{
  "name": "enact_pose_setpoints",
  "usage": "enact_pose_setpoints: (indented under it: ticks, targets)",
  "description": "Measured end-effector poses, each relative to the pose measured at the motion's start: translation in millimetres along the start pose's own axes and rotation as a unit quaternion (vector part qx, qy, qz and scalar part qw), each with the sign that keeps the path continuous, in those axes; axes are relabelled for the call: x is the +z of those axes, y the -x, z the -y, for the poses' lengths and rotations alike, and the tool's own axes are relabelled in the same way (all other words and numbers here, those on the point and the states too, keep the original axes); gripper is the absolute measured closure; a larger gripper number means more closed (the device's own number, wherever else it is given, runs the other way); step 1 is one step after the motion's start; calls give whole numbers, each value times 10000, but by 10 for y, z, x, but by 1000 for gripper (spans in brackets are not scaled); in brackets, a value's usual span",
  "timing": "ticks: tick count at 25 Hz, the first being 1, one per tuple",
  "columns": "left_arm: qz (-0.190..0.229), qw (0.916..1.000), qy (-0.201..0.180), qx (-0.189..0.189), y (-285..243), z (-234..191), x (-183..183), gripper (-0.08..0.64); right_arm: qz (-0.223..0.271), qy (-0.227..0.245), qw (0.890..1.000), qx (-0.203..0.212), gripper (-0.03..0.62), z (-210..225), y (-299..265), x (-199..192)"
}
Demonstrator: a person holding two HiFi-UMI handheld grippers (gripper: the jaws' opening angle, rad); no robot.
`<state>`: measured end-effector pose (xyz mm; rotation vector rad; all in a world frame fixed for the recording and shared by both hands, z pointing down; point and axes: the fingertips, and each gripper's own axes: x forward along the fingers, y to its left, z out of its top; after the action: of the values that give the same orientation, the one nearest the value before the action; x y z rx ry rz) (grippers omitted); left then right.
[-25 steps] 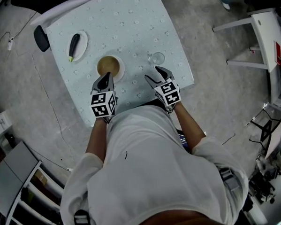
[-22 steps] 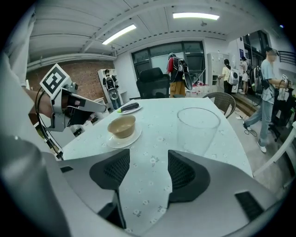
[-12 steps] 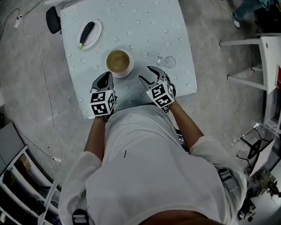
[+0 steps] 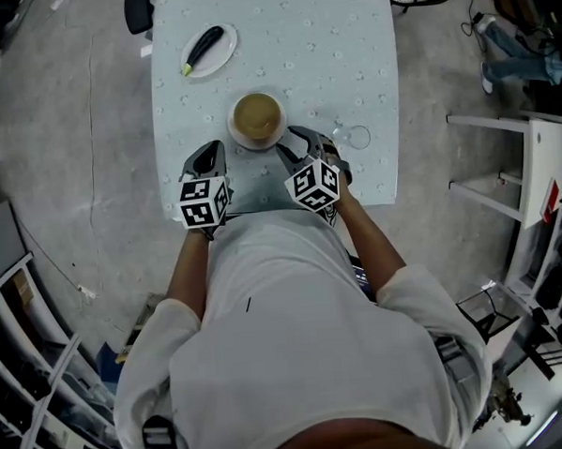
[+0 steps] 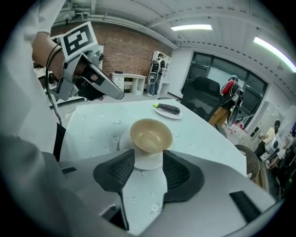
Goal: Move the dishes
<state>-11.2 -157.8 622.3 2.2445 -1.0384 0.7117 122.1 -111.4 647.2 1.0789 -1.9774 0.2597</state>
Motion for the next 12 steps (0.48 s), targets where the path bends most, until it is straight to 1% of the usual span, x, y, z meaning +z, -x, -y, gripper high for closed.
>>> enact_pose_setpoints:
  ticks: [3,6,10,12]
  targets:
    - [27,9998,134,117,59,-103,-36,540,-82,265,9996,98,405,-52,-86,59]
    - [47,9992,298,243,113,-196,-89,540,-204,774,9967,113,414,-78,-171,115]
    - [68,9983,443,362,184,-312,-144,540,-341,1436,9890,129,437,-151,-282,198]
    - [95,9978,512,408,222,-362,-157,540,-446,1800,9826,144,439,-200,-332,212]
